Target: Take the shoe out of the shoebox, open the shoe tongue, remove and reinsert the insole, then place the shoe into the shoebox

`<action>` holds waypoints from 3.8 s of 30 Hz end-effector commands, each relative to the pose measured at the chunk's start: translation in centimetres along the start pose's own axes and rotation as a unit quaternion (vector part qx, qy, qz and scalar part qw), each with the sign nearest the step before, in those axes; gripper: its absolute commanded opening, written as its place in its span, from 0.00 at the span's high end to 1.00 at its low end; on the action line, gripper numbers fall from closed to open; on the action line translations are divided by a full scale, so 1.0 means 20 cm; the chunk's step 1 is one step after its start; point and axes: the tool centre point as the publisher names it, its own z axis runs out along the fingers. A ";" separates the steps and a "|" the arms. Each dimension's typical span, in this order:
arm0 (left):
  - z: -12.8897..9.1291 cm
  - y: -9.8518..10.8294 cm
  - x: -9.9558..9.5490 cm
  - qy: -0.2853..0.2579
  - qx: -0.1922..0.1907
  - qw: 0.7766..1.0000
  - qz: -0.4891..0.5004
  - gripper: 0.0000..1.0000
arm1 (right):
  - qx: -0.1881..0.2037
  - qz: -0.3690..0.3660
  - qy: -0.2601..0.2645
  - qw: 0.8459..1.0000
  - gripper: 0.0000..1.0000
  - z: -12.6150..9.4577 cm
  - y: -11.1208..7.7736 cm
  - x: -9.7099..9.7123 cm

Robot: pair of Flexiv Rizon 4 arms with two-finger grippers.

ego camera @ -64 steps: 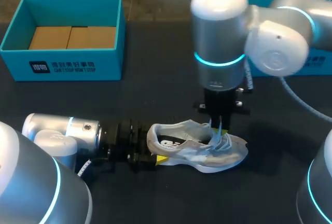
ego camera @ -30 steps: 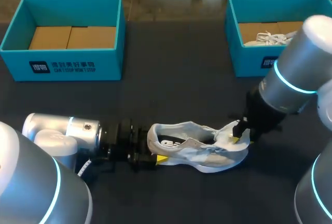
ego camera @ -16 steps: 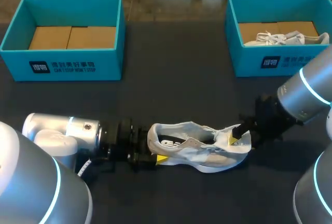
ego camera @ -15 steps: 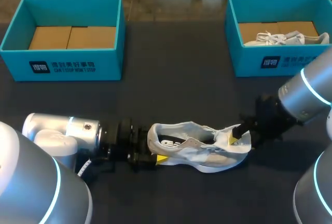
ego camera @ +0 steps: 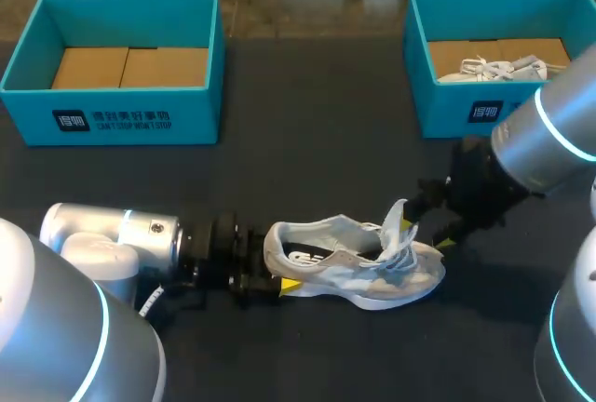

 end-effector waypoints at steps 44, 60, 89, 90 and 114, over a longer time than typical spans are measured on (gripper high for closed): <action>-0.01 0.00 0.00 -0.001 0.000 1.000 0.000 1.00 | 0.107 -0.495 -0.247 0.826 1.00 0.10 -0.14 0.82; -0.01 0.00 0.00 -0.001 0.000 1.000 0.000 1.00 | 0.102 -0.603 -0.198 0.766 1.00 0.25 -0.16 0.81; -0.01 0.00 0.00 -0.001 0.000 1.000 0.000 1.00 | 0.114 -0.650 -0.182 0.729 1.00 0.67 0.07 0.40; -0.01 0.00 0.00 -0.001 0.000 1.000 0.000 1.00 | 0.115 -0.650 -0.183 0.729 1.00 0.68 0.07 0.40; -0.01 0.00 0.00 -0.001 0.000 1.000 0.000 1.00 | 0.127 -0.626 -0.210 0.740 0.56 0.65 0.09 0.20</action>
